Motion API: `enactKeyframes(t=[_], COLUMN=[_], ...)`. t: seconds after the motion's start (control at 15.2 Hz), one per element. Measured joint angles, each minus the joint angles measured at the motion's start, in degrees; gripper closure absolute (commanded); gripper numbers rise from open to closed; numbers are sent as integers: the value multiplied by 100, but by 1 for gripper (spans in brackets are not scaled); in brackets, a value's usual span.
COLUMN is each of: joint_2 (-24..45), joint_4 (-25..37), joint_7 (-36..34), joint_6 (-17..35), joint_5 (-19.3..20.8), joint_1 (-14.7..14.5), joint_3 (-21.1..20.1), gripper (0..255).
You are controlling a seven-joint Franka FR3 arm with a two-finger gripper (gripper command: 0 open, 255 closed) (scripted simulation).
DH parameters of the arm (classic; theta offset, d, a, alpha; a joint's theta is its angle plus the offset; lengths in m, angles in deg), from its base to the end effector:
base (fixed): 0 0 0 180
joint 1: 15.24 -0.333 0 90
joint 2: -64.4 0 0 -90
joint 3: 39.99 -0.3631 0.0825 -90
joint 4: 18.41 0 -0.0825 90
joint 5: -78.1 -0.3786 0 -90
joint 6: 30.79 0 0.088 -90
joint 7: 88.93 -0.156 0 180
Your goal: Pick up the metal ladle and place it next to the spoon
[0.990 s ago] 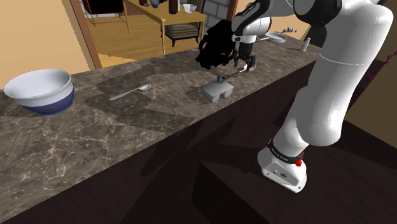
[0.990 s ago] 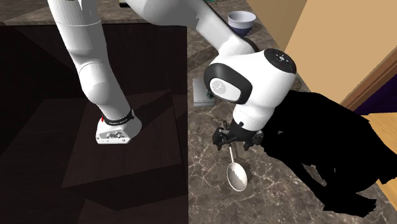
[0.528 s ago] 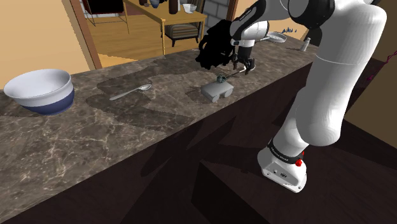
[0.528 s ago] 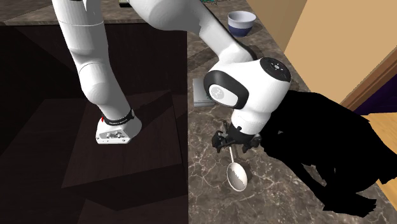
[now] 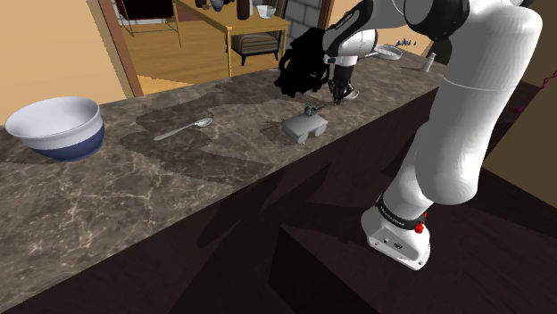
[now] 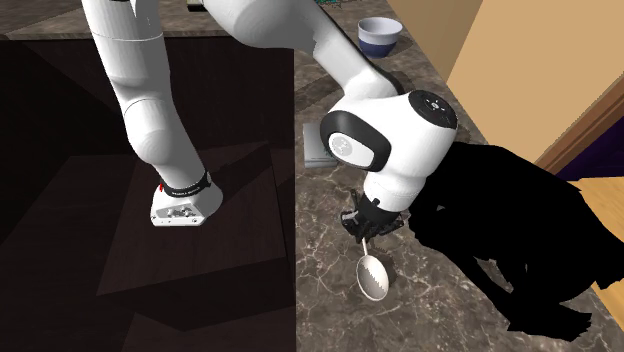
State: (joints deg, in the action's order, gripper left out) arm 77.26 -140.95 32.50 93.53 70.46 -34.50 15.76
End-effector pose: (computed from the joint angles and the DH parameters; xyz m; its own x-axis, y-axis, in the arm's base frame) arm 0.4484 -0.3092 0.3380 0.1633 0.9862 -0.0257 0.9795 -0.1652 -0.1152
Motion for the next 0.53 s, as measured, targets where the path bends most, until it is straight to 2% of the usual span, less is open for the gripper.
enactKeyframes(t=[0.53], joint_2=[-119], joint_4=[78], joint_7=[-71], joint_6=[-146], joint_5=[123], joint_1=[-51], joint_3=[59], gripper=[255])
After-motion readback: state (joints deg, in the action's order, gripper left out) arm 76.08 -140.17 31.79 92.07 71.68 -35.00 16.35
